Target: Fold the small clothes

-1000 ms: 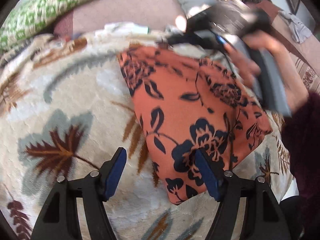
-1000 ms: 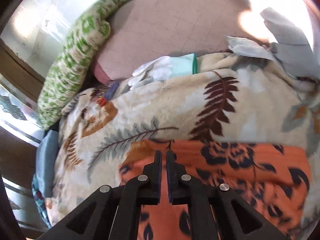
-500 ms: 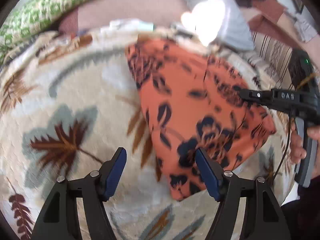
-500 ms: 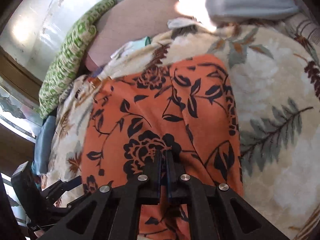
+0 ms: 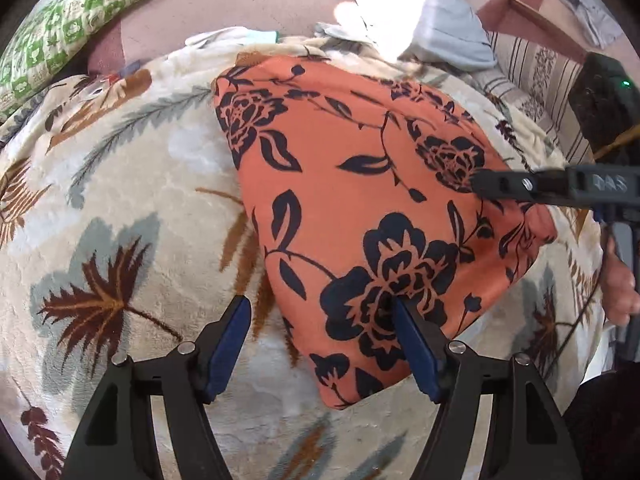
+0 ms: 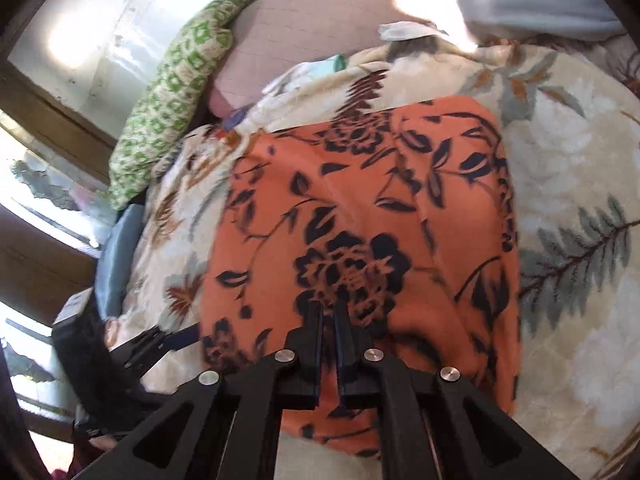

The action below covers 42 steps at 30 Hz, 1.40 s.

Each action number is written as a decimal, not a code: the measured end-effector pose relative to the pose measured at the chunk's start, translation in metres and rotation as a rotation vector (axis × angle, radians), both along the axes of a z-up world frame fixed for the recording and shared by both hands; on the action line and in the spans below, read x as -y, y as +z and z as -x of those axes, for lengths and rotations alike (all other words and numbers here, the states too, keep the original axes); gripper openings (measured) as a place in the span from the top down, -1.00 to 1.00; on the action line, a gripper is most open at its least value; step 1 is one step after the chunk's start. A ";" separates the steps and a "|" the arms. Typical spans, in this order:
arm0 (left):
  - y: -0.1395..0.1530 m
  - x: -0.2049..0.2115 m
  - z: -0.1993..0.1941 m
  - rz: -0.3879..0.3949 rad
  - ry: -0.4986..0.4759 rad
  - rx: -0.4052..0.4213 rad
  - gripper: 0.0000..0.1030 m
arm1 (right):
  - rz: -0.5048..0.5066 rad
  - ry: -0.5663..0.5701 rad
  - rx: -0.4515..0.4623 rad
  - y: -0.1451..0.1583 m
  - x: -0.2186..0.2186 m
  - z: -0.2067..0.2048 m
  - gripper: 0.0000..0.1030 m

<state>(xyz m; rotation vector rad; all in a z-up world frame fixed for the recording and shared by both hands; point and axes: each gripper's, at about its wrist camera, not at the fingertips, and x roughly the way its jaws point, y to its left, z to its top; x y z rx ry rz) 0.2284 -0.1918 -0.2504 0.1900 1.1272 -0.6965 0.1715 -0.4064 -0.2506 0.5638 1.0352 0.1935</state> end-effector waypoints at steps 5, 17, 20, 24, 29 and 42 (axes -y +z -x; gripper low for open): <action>0.001 -0.006 -0.001 0.014 -0.011 -0.027 -0.43 | 0.053 0.095 -0.111 -0.026 -0.023 0.008 0.86; 0.014 -0.037 -0.030 0.184 0.159 -0.030 -0.43 | 0.026 0.109 -0.135 -0.016 -0.016 0.035 0.87; 0.015 -0.040 -0.038 0.234 0.192 -0.041 -0.44 | 0.012 0.038 0.010 0.009 0.012 0.046 0.87; 0.014 -0.036 -0.044 0.282 0.221 -0.067 -0.64 | -0.049 -0.118 0.175 0.025 0.054 0.058 0.71; 0.008 -0.028 -0.051 0.300 0.240 -0.119 -0.66 | -0.118 -0.272 0.193 0.014 0.088 0.059 -0.59; -0.018 -0.015 -0.060 0.363 0.248 -0.249 -0.68 | -0.248 -0.245 0.091 -0.058 0.120 0.021 -0.59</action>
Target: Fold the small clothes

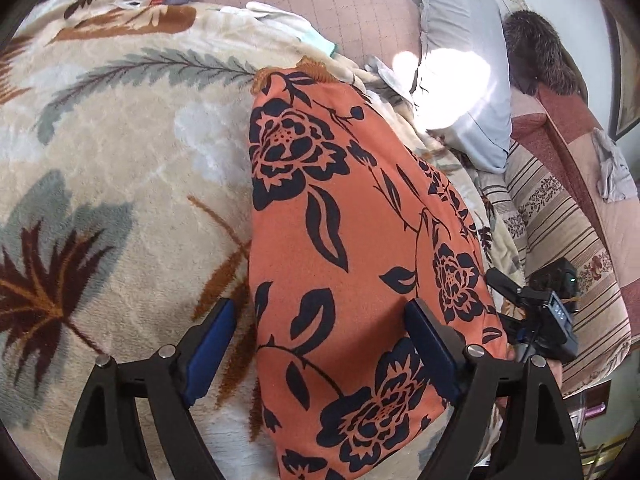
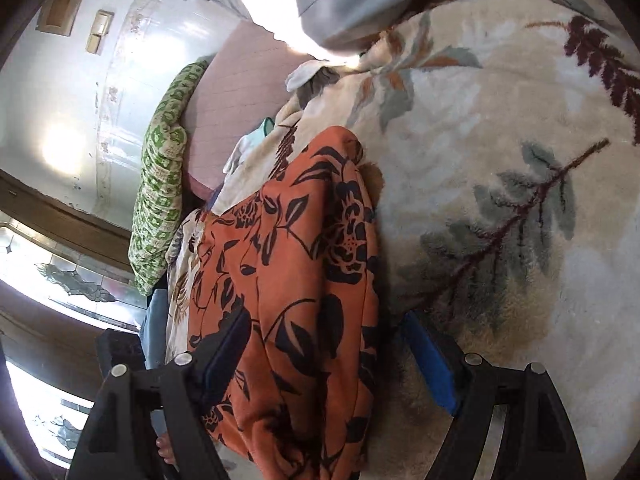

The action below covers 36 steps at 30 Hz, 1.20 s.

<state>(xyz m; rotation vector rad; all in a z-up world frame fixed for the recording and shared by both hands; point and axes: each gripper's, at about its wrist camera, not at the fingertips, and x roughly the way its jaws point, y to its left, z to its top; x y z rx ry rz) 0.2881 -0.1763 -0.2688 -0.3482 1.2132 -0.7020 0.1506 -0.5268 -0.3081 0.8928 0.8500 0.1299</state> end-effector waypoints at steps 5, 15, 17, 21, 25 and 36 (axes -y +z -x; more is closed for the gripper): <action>-0.005 0.003 -0.001 0.041 -0.007 -0.009 -0.68 | -0.042 0.030 0.011 -0.010 -0.001 -0.008 -0.59; -0.004 0.017 0.005 0.022 -0.030 0.040 -0.70 | -0.083 0.082 0.045 -0.012 -0.014 -0.020 -0.59; -0.003 0.018 0.007 0.014 -0.029 0.057 -0.62 | -0.039 0.111 0.024 -0.010 -0.027 -0.025 -0.53; 0.000 0.024 0.012 -0.024 -0.034 0.110 -0.40 | -0.016 0.122 -0.016 -0.015 -0.048 -0.033 -0.11; 0.008 0.021 0.013 -0.022 -0.035 0.147 -0.05 | 0.026 0.112 -0.012 -0.008 -0.059 -0.033 0.07; 0.049 -0.011 0.020 -0.031 -0.003 0.260 0.15 | 0.218 0.152 0.070 0.049 -0.114 -0.040 0.22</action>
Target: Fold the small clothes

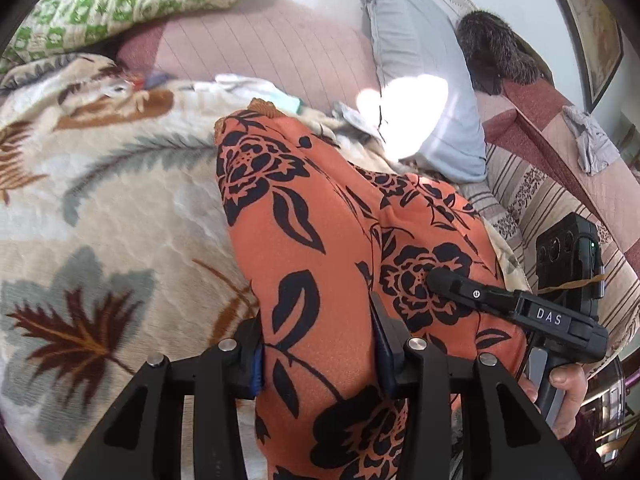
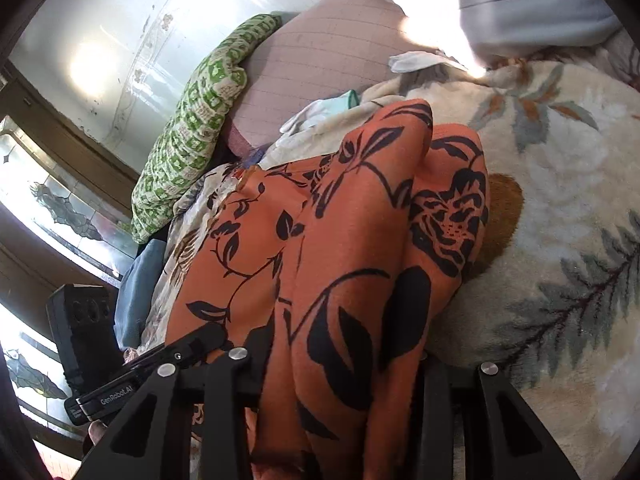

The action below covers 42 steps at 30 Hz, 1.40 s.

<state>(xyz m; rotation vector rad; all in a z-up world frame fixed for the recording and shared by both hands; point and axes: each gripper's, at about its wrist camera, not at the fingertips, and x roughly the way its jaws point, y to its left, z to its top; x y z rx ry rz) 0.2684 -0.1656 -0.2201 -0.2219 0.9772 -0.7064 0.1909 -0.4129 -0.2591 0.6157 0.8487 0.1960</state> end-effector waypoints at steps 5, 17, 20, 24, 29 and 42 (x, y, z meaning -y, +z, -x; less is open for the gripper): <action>0.024 -0.023 0.009 -0.051 0.044 0.086 0.15 | -0.006 0.030 0.052 0.013 -0.024 -0.005 0.23; 0.044 -0.075 0.026 -0.167 0.123 0.192 0.15 | -0.020 0.126 0.100 0.016 -0.092 -0.028 0.23; 0.044 -0.084 0.027 -0.184 0.134 0.194 0.15 | -0.022 0.144 0.095 0.014 -0.105 -0.031 0.23; 0.041 -0.094 0.028 -0.196 0.142 0.192 0.15 | -0.014 0.166 0.085 0.010 -0.122 -0.036 0.23; 0.028 -0.102 0.030 -0.211 0.139 0.158 0.15 | -0.015 0.181 0.054 0.003 -0.128 -0.032 0.23; -0.005 -0.120 0.018 -0.305 0.198 0.018 -0.25 | -0.065 0.165 -0.141 -0.039 -0.114 -0.045 -0.09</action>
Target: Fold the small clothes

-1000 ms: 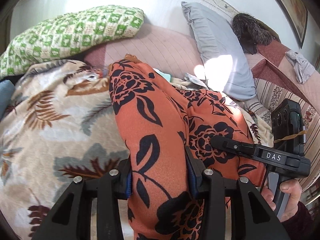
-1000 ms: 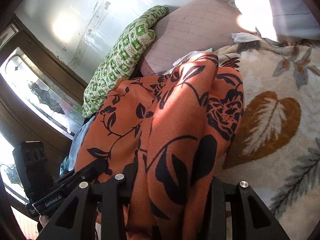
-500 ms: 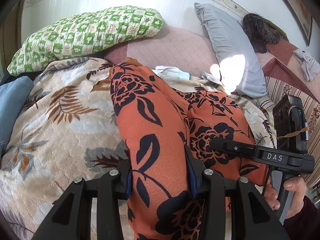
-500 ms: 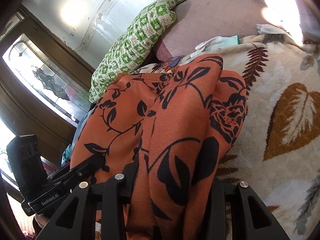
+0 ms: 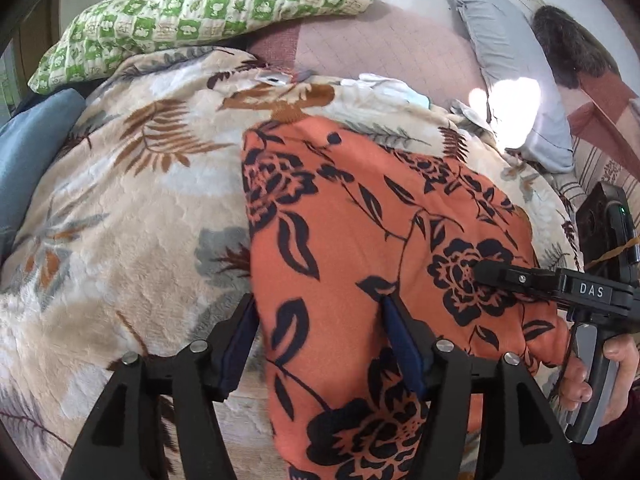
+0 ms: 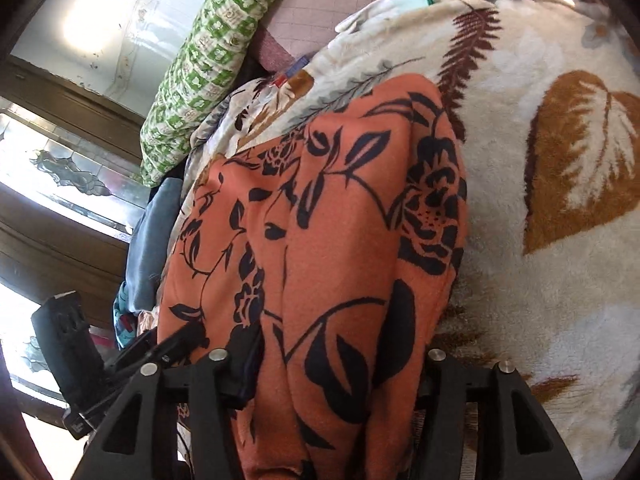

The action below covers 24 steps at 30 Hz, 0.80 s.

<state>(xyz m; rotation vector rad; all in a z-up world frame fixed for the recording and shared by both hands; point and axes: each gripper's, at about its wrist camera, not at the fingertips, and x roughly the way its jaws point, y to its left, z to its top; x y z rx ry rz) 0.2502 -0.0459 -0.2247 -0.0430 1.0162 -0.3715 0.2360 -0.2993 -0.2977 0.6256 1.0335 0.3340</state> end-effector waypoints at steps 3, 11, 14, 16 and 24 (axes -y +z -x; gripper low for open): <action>0.014 -0.004 -0.005 -0.022 0.023 0.071 -0.27 | 0.029 -0.013 0.027 0.012 0.007 0.002 -0.10; 0.028 0.014 -0.018 -0.085 0.040 0.170 -0.29 | 0.183 -0.148 0.200 0.064 0.035 0.015 -0.12; 0.020 0.030 -0.023 -0.129 0.022 0.161 -0.29 | 0.191 -0.139 0.283 0.081 0.033 0.015 -0.12; 0.012 0.037 -0.026 -0.143 0.017 0.128 -0.29 | 0.198 -0.085 0.301 0.087 0.021 0.008 -0.11; -0.004 0.035 -0.032 -0.166 0.019 0.104 -0.32 | 0.198 0.044 0.194 0.059 -0.028 -0.030 0.36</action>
